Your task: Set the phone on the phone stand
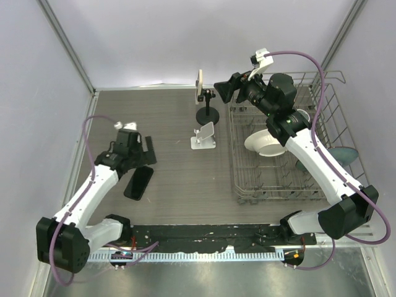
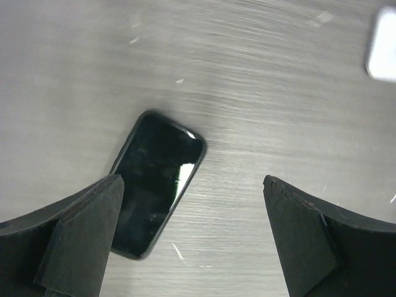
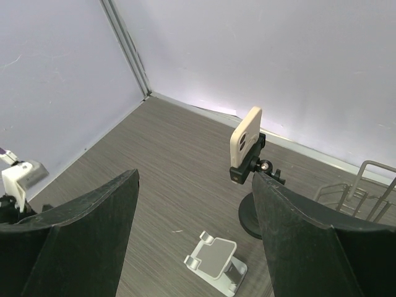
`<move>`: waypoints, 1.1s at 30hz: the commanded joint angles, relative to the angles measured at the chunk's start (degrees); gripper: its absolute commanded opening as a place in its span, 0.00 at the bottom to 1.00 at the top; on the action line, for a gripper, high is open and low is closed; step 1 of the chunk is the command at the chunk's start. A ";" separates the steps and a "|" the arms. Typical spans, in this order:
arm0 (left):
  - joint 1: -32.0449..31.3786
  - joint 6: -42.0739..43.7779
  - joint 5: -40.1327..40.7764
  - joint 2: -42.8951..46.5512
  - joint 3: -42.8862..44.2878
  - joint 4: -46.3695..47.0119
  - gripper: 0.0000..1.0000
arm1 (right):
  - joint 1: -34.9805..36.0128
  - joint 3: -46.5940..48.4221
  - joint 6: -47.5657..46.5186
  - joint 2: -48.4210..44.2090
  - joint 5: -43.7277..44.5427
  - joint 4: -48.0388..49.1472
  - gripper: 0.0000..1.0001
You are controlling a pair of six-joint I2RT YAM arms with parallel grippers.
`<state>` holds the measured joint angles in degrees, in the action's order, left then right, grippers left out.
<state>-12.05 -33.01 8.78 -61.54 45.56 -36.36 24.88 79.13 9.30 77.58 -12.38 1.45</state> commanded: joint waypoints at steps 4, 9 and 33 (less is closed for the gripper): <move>-8.69 32.74 1.34 -12.34 6.10 2.97 1.00 | -0.27 0.49 -0.95 -1.38 -0.97 2.85 0.79; -8.34 42.14 0.01 -18.97 8.23 0.06 1.00 | -0.36 0.23 -1.04 -1.64 -1.42 3.20 0.79; 0.01 46.46 -14.32 -27.32 9.37 -6.44 1.00 | -0.54 -1.61 -0.25 -3.14 -2.21 5.58 0.79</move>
<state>-12.10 12.73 -4.60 -88.12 53.47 -41.58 24.62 77.47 9.10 76.84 -13.69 3.33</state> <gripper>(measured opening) 0.996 0.792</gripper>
